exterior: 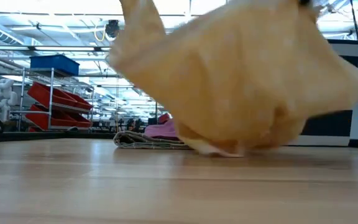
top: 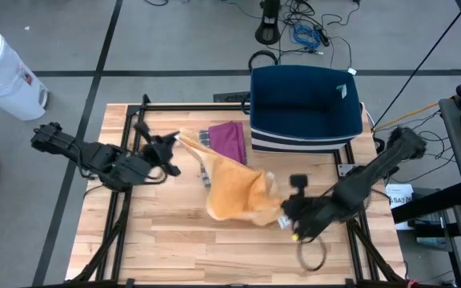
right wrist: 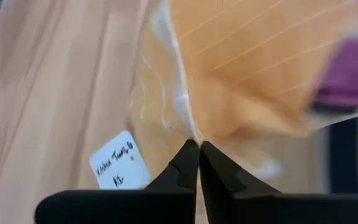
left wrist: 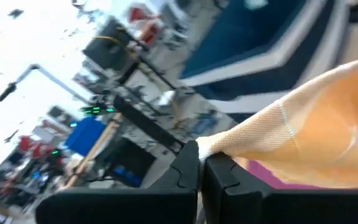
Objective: Fold towel
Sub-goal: Fold the orange checkered towel
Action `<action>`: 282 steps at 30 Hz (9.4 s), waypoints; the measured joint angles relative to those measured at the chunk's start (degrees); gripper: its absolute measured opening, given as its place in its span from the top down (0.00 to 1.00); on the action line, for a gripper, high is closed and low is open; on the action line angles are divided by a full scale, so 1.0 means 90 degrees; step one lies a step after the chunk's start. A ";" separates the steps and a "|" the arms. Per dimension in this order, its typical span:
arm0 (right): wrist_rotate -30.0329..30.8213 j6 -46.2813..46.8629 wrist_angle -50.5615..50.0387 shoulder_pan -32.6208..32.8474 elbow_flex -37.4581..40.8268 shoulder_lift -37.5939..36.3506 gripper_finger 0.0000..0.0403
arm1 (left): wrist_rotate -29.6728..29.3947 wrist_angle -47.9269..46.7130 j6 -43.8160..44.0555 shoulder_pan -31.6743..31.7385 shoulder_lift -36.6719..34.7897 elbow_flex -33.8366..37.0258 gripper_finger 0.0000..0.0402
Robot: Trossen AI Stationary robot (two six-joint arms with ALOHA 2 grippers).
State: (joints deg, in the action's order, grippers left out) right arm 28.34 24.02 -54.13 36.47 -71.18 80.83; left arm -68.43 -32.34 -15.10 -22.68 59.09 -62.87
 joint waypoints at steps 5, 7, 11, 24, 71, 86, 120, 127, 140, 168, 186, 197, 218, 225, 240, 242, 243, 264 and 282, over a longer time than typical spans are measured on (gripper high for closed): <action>0.1340 -0.0271 0.0057 0.0124 -0.0004 -0.1298 1.00 | -0.0596 0.0754 -0.0592 -0.0013 -0.0529 0.0000 1.00; 0.1891 -0.0414 0.0123 0.0178 -0.0007 -0.1723 1.00 | -0.0754 0.1139 -0.0926 -0.0046 -0.0751 0.0000 1.00; 0.2673 -0.0979 0.0433 0.0208 -0.0010 -0.2359 1.00 | -0.0843 0.2109 -0.1830 -0.0053 -0.1161 0.0000 1.00; 0.4446 -0.3403 0.2116 0.0207 -0.0012 -0.2969 1.00 | -0.0861 0.4899 -0.4460 0.0139 -0.1629 0.0000 1.00; 0.0702 -0.0616 0.0166 0.1258 0.0000 -0.2311 1.00 | 0.2349 -0.2402 0.3056 -0.1827 -0.2031 -0.0002 1.00; -0.0664 -0.0484 0.2426 0.2261 -0.0002 -0.1165 1.00 | 0.4154 -0.1759 0.4334 -0.3748 -0.0911 0.0000 1.00; -0.0965 0.2981 0.2284 0.2915 -0.0010 0.0115 1.00 | 0.4000 -0.2044 0.7975 -0.5366 0.0588 0.0000 1.00; -0.1041 0.2973 0.2118 0.2730 -0.0012 0.0465 1.00 | 0.4293 -0.2329 0.8321 -0.5095 0.1130 0.0000 1.00; -0.1208 0.2909 0.1225 0.2286 -0.0010 0.1433 1.00 | 0.4714 -0.2609 0.8335 -0.4520 0.2640 -0.0002 1.00; -0.1828 0.2420 0.0993 0.1843 -0.0007 0.1939 1.00 | 0.5123 -0.1921 0.9743 -0.4724 0.3516 0.0000 0.92; -0.1824 0.2261 0.0841 0.1654 -0.0007 0.1939 1.00 | 0.5435 -0.1157 1.1453 -0.5549 0.3516 0.0000 0.55; -0.2119 0.3340 -0.0554 0.1663 -0.0007 0.1939 1.00 | 0.7161 -0.1320 1.2335 -0.5847 0.3514 -0.0001 0.46; -0.1464 0.5106 -0.3981 0.1521 0.0029 0.1891 1.00 | 0.6064 -0.2647 1.1332 -0.5014 0.3509 -0.0002 0.46; -0.0676 0.4731 -0.3275 0.1454 0.0054 0.1864 0.91 | 0.5783 -0.2654 1.0437 -0.4514 0.3509 -0.0002 0.46; 0.0794 0.4337 -0.1628 0.1498 0.0054 0.1611 0.37 | 0.5440 -0.2085 0.8081 -0.3540 0.3509 -0.0002 0.46; 0.1140 0.3638 -0.0730 0.1457 0.0051 0.1587 0.36 | 0.5434 -0.2046 0.7707 -0.3317 0.3511 -0.0001 0.46; 0.1225 0.3237 -0.0270 0.1424 0.0051 0.1587 0.36 | 0.5429 -0.2011 0.7520 -0.3207 0.3511 0.0000 0.46; -0.0296 -0.1069 0.5123 0.0140 0.0046 0.2803 0.42 | 0.6776 0.0750 0.4501 -0.1259 0.3521 0.1415 0.46; -0.2712 -0.1316 0.6412 -0.1047 0.0046 0.4259 0.42 | 0.7589 0.1908 0.3825 -0.0574 0.3521 0.2093 0.46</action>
State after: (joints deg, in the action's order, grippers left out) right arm 3.93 12.18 3.58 27.05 -70.76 119.16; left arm -0.14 -15.17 19.33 -27.85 90.78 -44.03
